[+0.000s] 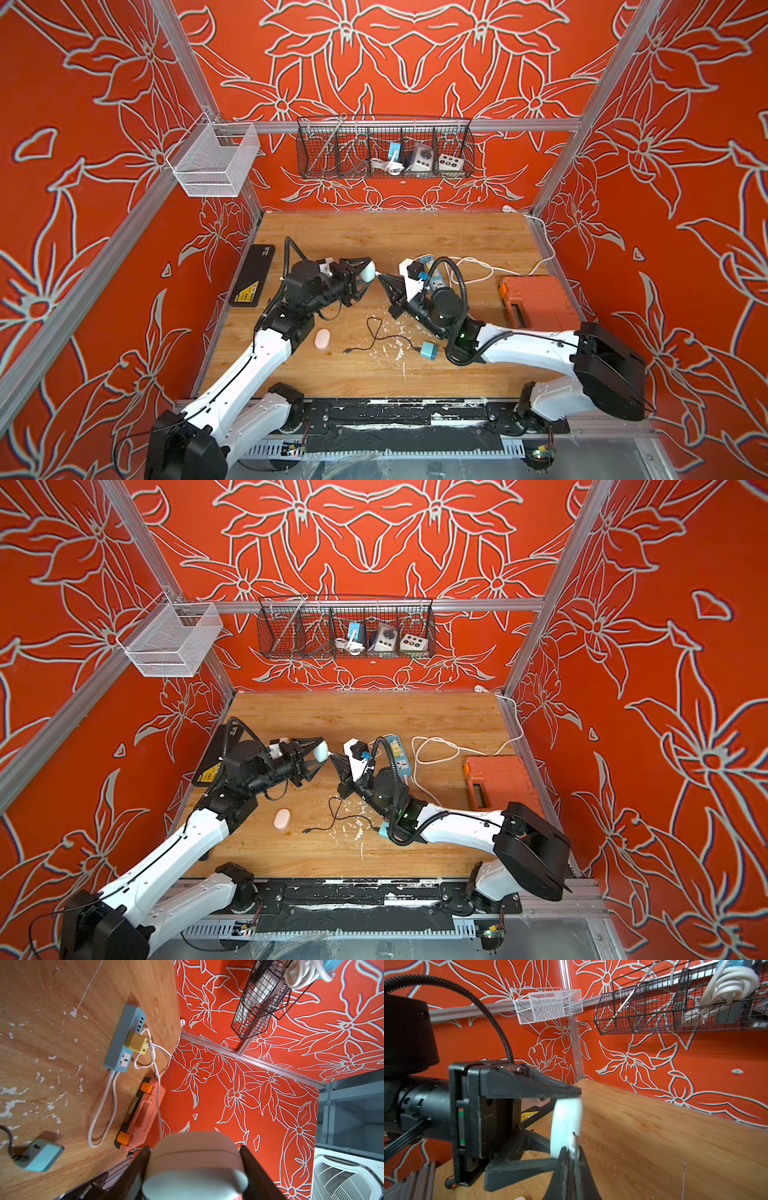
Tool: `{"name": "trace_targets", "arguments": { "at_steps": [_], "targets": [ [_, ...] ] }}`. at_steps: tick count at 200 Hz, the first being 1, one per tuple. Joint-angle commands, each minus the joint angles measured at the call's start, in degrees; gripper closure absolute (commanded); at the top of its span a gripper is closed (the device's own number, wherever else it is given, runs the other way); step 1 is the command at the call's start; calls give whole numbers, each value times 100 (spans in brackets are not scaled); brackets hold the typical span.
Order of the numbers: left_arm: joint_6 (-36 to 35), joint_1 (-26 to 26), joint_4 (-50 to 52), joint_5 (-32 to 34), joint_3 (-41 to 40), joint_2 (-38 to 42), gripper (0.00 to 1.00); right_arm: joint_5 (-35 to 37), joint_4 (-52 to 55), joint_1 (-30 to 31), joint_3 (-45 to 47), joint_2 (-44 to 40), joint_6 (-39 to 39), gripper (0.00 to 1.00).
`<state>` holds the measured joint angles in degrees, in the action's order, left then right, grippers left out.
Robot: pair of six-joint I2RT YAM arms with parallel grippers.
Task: Charge the bluetooth headset
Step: Insert the charging cable into the bluetooth headset.
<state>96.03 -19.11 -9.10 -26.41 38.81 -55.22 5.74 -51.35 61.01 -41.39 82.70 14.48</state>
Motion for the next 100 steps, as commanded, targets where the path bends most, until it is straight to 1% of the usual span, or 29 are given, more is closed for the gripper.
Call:
{"name": "trace_targets", "arguments": {
  "at_steps": [1,23,44,66,100],
  "targets": [
    [-41,-180,-299,-892,233,115,73,-1080,-225,33,18,196,309,100],
    [-49,-172,-266,-875,229,134,74,-1270,-782,-176,184,267,1009,100],
    [-61,-163,-272,-872,224,134,73,-1406,-1030,-273,203,385,1398,100],
    [-59,-160,-279,-865,233,134,75,-1506,-791,-275,51,475,1437,100],
    [-96,-158,-306,-891,272,127,77,-1310,-541,-276,5,482,1225,100]
  ]
}}
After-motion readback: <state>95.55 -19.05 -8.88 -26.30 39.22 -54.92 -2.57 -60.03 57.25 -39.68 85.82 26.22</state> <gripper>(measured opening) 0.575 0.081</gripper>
